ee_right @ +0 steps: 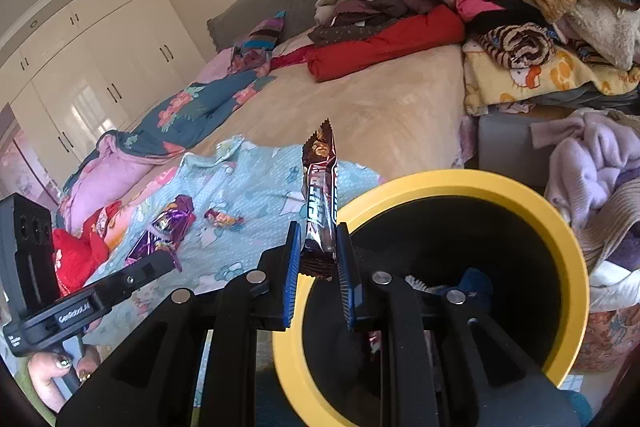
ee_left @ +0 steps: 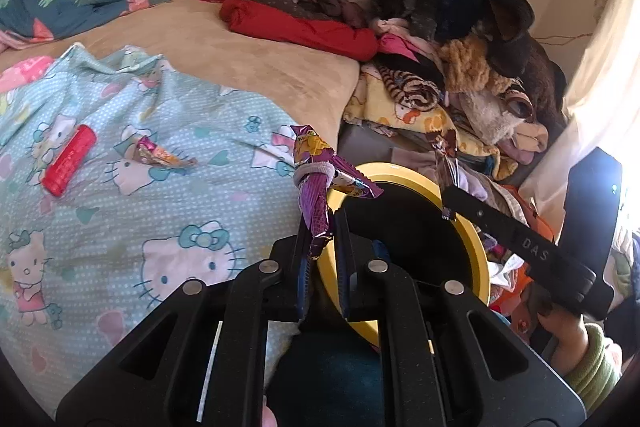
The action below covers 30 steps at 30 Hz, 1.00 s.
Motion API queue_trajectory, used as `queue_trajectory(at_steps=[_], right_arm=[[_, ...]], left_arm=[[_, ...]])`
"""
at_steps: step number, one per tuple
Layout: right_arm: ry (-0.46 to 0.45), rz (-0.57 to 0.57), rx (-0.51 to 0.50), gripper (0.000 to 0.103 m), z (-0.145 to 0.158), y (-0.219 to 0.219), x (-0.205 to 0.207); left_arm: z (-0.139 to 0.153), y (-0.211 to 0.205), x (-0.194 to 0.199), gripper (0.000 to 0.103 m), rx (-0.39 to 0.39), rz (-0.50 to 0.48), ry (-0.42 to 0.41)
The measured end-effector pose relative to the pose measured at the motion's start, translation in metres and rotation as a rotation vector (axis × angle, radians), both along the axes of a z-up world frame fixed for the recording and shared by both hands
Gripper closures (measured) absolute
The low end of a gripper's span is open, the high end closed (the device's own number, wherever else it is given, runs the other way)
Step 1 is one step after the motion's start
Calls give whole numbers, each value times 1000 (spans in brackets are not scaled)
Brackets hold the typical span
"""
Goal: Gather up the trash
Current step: 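Carry the purple wrapper and brown candy bar over the bin with both tools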
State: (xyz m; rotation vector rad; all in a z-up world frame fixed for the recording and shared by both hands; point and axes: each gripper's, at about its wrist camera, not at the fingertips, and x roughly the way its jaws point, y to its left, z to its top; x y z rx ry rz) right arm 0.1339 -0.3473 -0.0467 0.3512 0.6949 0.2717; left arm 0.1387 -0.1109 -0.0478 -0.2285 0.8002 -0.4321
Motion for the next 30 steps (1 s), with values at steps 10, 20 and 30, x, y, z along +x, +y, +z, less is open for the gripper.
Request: queue_trajectory(at_steps=[10,20,30], right_arm=[[-21,-46,-31,85,5,-17,-2],[-10,-88,-36,85,-1,-34,-4],[29,-135,-23,85,-14,-56,-3]], left_arm=[[1,-30,-10,97,12,-76,-12],[-3,-56,-16,97,35,-139,-11],[-13,-75,-19,97,60,-178,4]])
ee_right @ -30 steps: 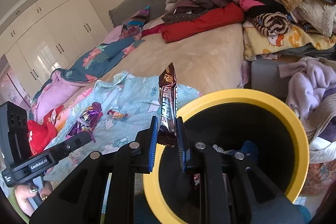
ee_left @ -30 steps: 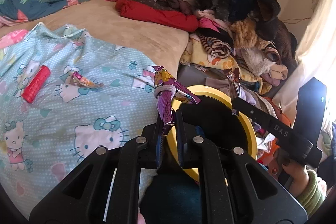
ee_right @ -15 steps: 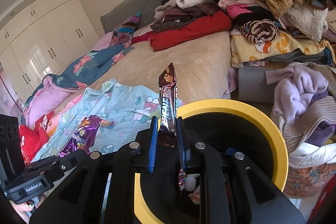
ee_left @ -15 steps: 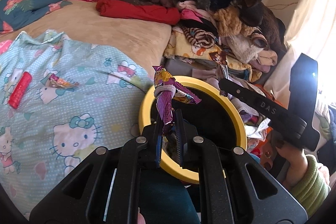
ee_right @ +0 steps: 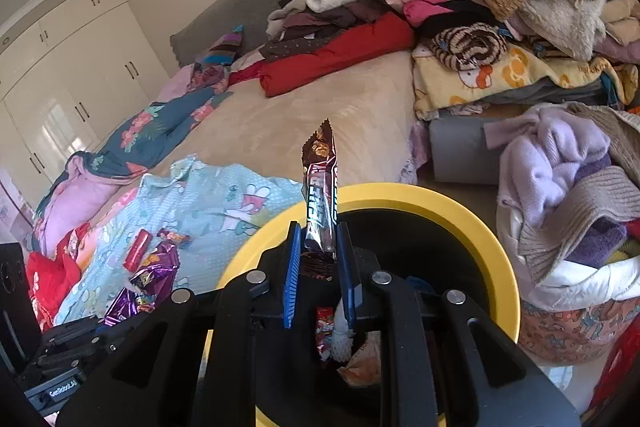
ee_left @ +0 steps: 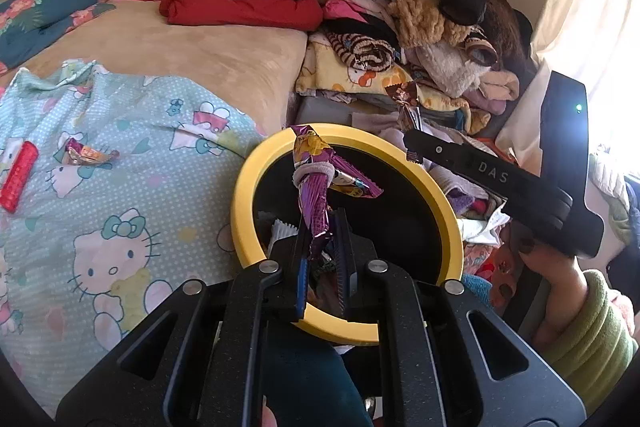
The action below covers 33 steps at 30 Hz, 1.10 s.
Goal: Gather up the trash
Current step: 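Carry the purple wrapper and brown candy bar over the bin with both tools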
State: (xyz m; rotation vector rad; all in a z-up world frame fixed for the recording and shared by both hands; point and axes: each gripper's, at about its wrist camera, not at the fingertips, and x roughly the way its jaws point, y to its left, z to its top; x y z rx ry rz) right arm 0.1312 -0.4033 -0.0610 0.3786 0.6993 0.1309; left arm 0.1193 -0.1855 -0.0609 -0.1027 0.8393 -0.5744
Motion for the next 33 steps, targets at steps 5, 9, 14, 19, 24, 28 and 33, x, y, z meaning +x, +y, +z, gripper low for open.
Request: queue_trajectory(at_steps=[5,9,14,19,24,28,33], right_arm=[[22,-14,4,85,-7,-7,2],[41,-20,3,85,-14,-12,4],[67,-23,8,85,-22,-18,6],[101,-27,20,85,-31,-24,7],[129,-33,28,84,-38,-30,8],[143,-43,35,83,-41,-33,9],[151,-57,47,83,-44,-37,9]], left_arm=[[-6,-7,0,97,11,-15,11],[-12,-13,1,97,21,-27,23],[-22,-19,3,97,31,-43,46],[-33,-29,10,97,45,-67,80],[-41,-39,14,97,58,-84,100],[-49,-47,17,97,75,-95,112],[-57,-50,21,97,89,-99,132]])
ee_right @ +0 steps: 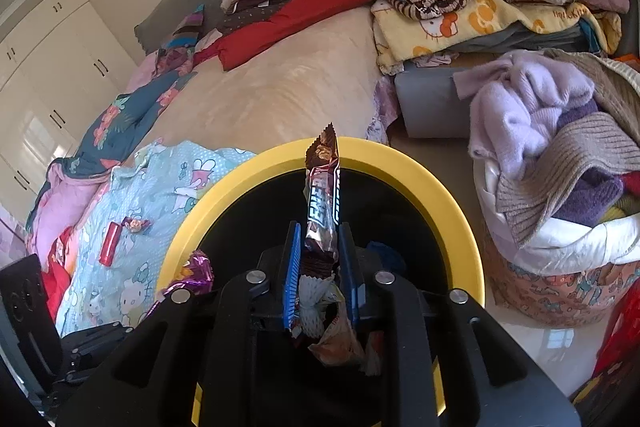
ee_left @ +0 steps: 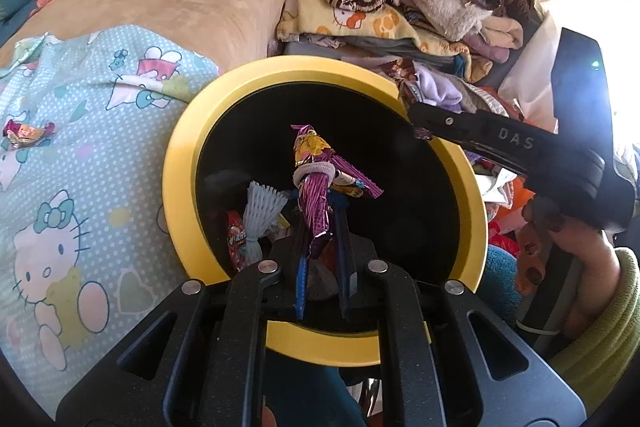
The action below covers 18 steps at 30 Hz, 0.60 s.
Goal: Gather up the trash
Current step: 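Open the left tool dropping the wrapper while the right tool drops the candy bar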
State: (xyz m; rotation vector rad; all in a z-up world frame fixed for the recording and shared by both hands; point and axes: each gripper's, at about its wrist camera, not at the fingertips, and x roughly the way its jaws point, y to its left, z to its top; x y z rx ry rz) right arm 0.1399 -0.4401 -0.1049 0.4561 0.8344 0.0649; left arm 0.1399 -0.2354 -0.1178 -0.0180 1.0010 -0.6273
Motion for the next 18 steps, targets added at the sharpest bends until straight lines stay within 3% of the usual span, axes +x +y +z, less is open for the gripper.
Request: queue_trajectory(at_steps=[3,9,12,15,18], right_arm=[[5,-11,6,83,-1,-3,0],[1,-35,28,68,1,-9,-2],[-18,-50,33,55,7,-10,-3],[-34,-44,25,52,13,-8,-3],[-42,-29,15,41,17,-3,-4]], left_arm=[[-3,-3,4,97,4,-3,10],[-4,-6,7,96,11,-6,20],[-3,-5,5,82,17,-2,17],[0,-4,3,66,23,5,0],[5,0,0,45,15,13,-16]])
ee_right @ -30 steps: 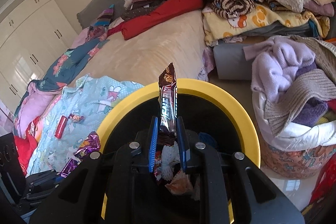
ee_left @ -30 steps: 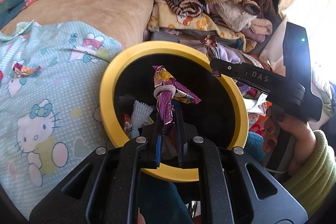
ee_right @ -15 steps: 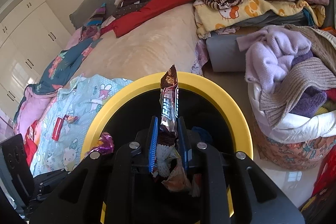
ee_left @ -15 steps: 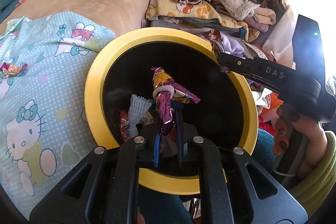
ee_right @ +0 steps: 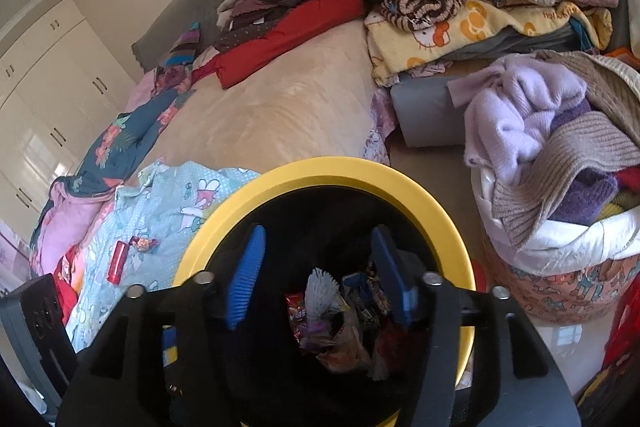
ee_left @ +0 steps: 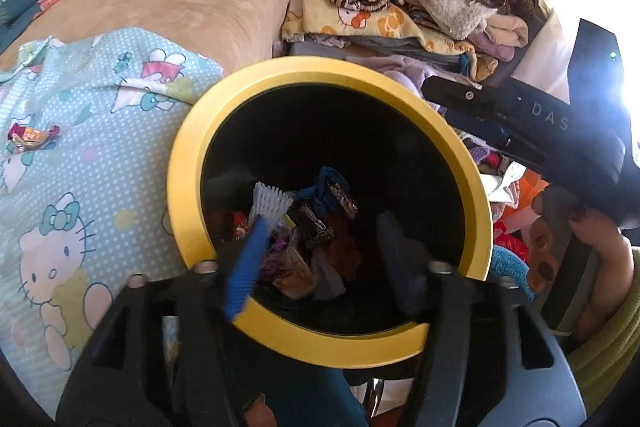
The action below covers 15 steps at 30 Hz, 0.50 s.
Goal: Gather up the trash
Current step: 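Open the left tool dropping the wrapper while the right tool drops the candy bar, then reach the left tool to the red can while the right tool reaches the orange snack wrapper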
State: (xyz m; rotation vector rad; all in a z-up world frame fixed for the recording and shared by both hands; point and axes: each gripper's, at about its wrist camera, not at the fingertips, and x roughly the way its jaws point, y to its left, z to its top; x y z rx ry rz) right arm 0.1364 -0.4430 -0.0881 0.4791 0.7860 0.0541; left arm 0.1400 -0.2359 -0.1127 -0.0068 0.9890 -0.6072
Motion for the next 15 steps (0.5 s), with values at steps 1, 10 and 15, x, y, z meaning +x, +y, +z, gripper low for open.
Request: queue_trajectory(at_steps=[1,10,15], right_arm=[[-3,1,-5,39,1,1,0],[-44,13,-42,30,18,12,-4],[-73,32,-55,28,28,22,-6]], left_arm=[[3,2,-1,37,-3,6,-11],[33,28,-8,11,-4,99,-124],[50,45,-9,11,-2,149,-187]])
